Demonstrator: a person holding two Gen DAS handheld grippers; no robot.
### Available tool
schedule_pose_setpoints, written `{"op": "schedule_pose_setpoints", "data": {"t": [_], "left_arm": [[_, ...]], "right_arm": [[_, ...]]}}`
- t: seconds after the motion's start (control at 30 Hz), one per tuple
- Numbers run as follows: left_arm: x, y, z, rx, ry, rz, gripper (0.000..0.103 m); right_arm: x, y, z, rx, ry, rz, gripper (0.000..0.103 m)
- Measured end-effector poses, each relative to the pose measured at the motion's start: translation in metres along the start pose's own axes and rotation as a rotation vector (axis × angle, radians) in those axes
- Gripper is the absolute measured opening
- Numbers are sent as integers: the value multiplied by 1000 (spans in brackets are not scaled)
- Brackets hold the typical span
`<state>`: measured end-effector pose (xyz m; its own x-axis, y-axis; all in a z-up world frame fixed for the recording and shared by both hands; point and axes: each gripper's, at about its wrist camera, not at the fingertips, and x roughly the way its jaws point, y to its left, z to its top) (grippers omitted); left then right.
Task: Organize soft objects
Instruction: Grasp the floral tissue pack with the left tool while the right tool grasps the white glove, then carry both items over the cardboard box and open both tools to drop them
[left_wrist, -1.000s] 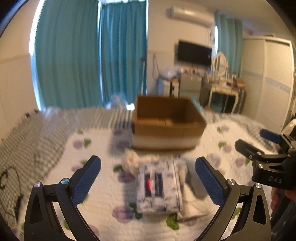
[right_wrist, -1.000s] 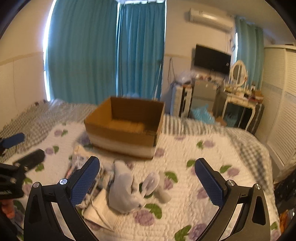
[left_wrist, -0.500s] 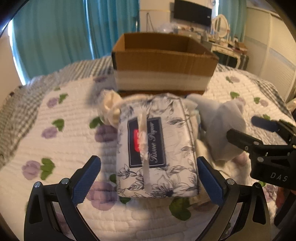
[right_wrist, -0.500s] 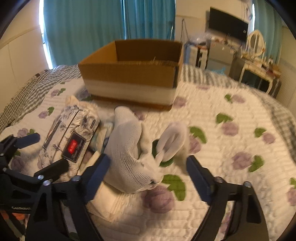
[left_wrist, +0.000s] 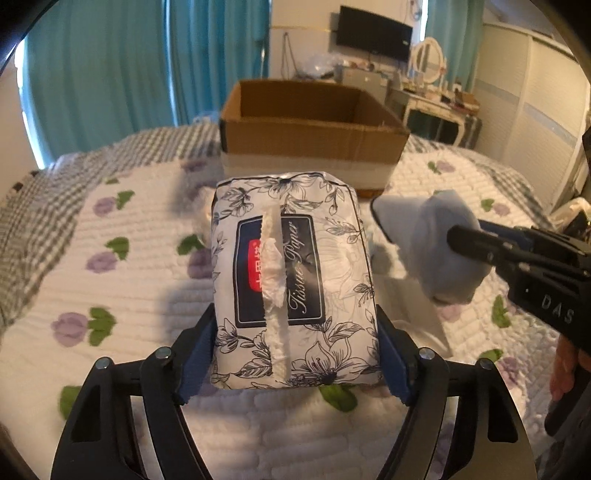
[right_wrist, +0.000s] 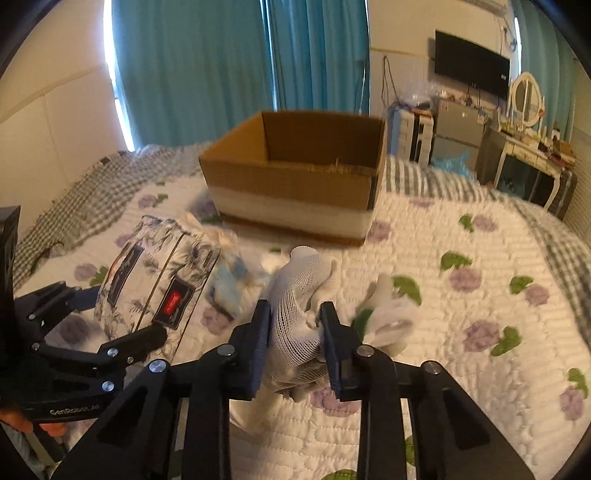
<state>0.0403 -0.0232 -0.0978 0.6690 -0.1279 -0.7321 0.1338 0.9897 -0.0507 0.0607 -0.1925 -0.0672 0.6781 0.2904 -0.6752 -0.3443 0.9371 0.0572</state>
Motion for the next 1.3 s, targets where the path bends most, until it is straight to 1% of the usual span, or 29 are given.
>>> {"op": "schedule_pose_setpoints", "data": {"t": [0.17, 0.27, 0.37, 0.43, 0.5, 0.57, 0.63, 0.73, 0.83, 0.9, 0.97, 1.07, 1.13, 1.17, 1.2, 1.23, 1.27, 1.3], "left_arm": [[-31, 4, 6, -4, -60, 10, 76], [-46, 9, 18, -14, -92, 13, 76], [-57, 12, 38, -11, -128, 22, 76], [-61, 12, 57, 10, -150, 35, 76], [-62, 14, 80, 34, -174, 44, 76], [-58, 20, 108, 36, -190, 35, 76], [-49, 25, 133, 38, -204, 36, 76], [-32, 25, 163, 65, -220, 81, 76], [-4, 29, 189, 63, -208, 70, 76], [20, 28, 200, 83, -203, 92, 76], [43, 25, 205, 107, -191, 100, 76], [77, 27, 205, 119, -155, 92, 76], [96, 28, 204, 116, -137, 88, 77], [105, 30, 202, 113, -133, 81, 81], [110, 30, 201, 113, -132, 73, 81], [112, 30, 200, 113, -132, 67, 83], [114, 30, 199, 114, -132, 54, 85], [115, 30, 197, 113, -134, 45, 86]], "right_arm": [[-29, 5, 13, -11, -72, -1, 24], [-47, 6, 31, -20, -124, 0, 24], [-63, 7, 56, -41, -181, -3, 24], [-71, 8, 78, -69, -216, -16, 24], [-75, 6, 105, -93, -248, -35, 24], [-72, 3, 130, -102, -270, -44, 24], [-62, -1, 155, -107, -282, -46, 24], [-36, -5, 184, -115, -278, -44, 24], [2, -10, 202, -125, -249, -49, 24], [34, -17, 208, -119, -218, -47, 24], [64, -26, 208, -106, -185, -42, 24], [104, -40, 202, -73, -134, -19, 24], [118, -44, 196, -75, -119, -13, 24], [124, -47, 192, -78, -122, -12, 24], [127, -49, 191, -72, -131, -14, 25], [127, -52, 189, -63, -140, -16, 28], [127, -55, 187, -48, -142, -21, 34], [128, -57, 188, -32, -138, -20, 38]]}}
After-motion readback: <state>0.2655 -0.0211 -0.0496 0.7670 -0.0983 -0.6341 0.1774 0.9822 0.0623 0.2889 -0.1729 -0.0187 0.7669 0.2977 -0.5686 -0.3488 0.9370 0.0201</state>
